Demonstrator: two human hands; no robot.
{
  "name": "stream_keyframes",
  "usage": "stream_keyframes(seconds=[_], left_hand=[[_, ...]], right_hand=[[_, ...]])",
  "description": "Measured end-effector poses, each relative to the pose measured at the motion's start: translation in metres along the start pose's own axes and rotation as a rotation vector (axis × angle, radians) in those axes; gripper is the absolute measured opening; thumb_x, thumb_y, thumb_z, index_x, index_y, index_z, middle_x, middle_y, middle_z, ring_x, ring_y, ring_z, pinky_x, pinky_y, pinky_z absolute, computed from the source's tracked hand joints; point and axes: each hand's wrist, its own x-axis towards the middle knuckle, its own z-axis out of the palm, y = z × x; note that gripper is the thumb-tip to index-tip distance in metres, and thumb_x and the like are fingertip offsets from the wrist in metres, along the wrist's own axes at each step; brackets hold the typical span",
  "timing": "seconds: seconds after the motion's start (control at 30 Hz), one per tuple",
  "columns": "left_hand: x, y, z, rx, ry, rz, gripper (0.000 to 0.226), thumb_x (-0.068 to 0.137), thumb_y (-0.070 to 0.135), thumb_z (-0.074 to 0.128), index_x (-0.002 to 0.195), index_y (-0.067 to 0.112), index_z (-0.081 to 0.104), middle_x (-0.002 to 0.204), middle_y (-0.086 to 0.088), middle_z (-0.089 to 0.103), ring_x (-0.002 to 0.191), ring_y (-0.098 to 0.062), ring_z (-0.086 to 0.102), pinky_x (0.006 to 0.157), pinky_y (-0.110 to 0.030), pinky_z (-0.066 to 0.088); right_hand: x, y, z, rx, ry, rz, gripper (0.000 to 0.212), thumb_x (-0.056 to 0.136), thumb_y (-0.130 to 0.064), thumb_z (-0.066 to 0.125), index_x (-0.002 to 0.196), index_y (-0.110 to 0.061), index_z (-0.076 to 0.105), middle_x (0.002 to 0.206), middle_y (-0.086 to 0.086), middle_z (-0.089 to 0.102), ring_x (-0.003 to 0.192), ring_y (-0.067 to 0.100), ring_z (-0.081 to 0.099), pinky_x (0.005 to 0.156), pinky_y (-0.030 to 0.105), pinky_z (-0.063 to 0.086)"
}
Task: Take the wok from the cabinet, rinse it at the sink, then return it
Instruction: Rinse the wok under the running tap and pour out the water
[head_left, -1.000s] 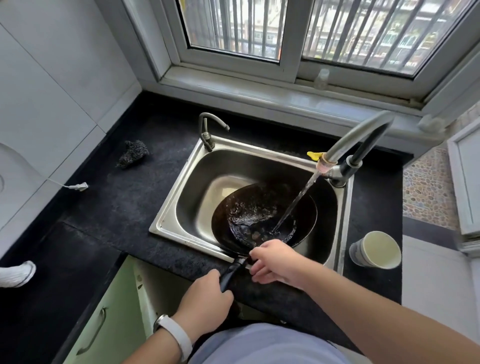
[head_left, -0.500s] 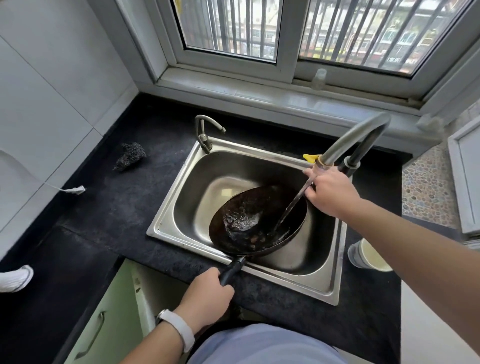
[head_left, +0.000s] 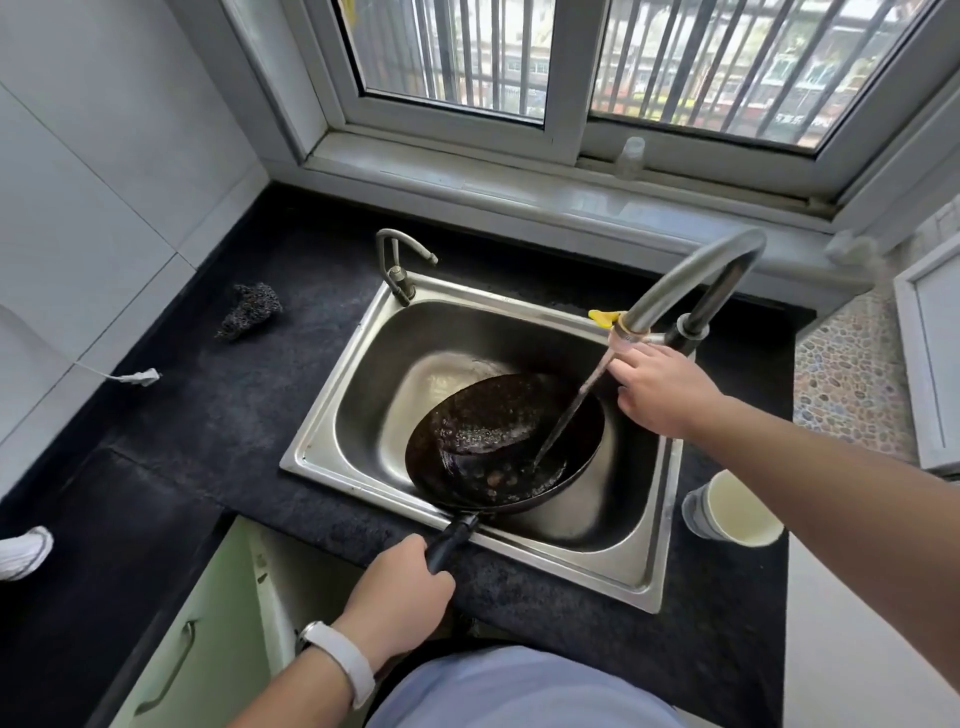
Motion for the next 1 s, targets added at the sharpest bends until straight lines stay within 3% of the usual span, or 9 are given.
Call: stream_keyframes(seconds=[0.13,0.5,0.7,0.8,0.9,1.0], left_hand=[[-0.001,0.0,0.001,0.005,0.01,-0.002,0.014,0.084,0.03,0.056,0.085,0.016,0.053,0.08,-0.002,0.063,0.071,-0.022,0.06,0.055,-0.032,0.041],[0.001,0.005,0.009,0.001,0.001,0.006,0.013,0.086,0.026,0.055,0.083,0.015,0.05,0.081,-0.004,0.06,0.065,-0.02,0.054,0.055,-0.032,0.04],[0.002,0.004,0.011,-0.066,-0.007,-0.013,0.013,0.086,0.024,0.057,0.083,0.013,0.052,0.082,-0.006,0.06,0.065,-0.02,0.053,0.055,-0.03,0.039],[0.002,0.005,0.013,-0.052,0.002,-0.011,0.012,0.087,0.025,0.057,0.085,0.014,0.053,0.083,-0.005,0.06,0.068,-0.02,0.055,0.055,-0.03,0.039],[0.002,0.006,0.012,-0.047,-0.005,-0.015,0.011,0.086,0.026,0.057,0.087,0.016,0.053,0.084,-0.004,0.061,0.07,-0.02,0.057,0.055,-0.031,0.04],[0.002,0.006,0.012,-0.056,-0.002,-0.021,0.012,0.085,0.027,0.057,0.086,0.015,0.053,0.084,-0.005,0.061,0.068,-0.021,0.056,0.055,-0.032,0.041]], right_hand=[[-0.005,0.01,0.005,0.001,-0.031,-0.023,0.035,0.077,-0.02,0.055,0.106,-0.003,0.066,0.128,0.018,0.064,0.125,0.037,0.056,0.106,0.046,0.044],[-0.022,0.022,-0.004,-0.053,-0.075,0.027,0.039,0.079,-0.024,0.062,0.117,-0.015,0.066,0.138,0.005,0.06,0.133,0.032,0.05,0.106,0.047,0.042],[-0.023,0.012,-0.005,0.06,-0.11,0.103,0.056,0.088,-0.043,0.055,0.138,-0.019,0.053,0.156,0.003,0.038,0.148,0.024,0.025,0.119,0.043,0.023],[-0.035,0.001,-0.007,0.155,-0.019,0.1,0.057,0.087,-0.041,0.059,0.138,-0.016,0.053,0.153,0.007,0.043,0.145,0.027,0.032,0.118,0.043,0.026],[-0.046,-0.02,-0.014,0.244,0.056,0.083,0.048,0.086,-0.034,0.063,0.127,-0.01,0.062,0.14,0.012,0.056,0.132,0.031,0.049,0.111,0.043,0.038],[-0.059,-0.059,-0.024,0.437,-0.012,0.086,0.041,0.09,-0.031,0.059,0.125,-0.01,0.063,0.129,0.005,0.061,0.119,0.024,0.057,0.102,0.038,0.046]])
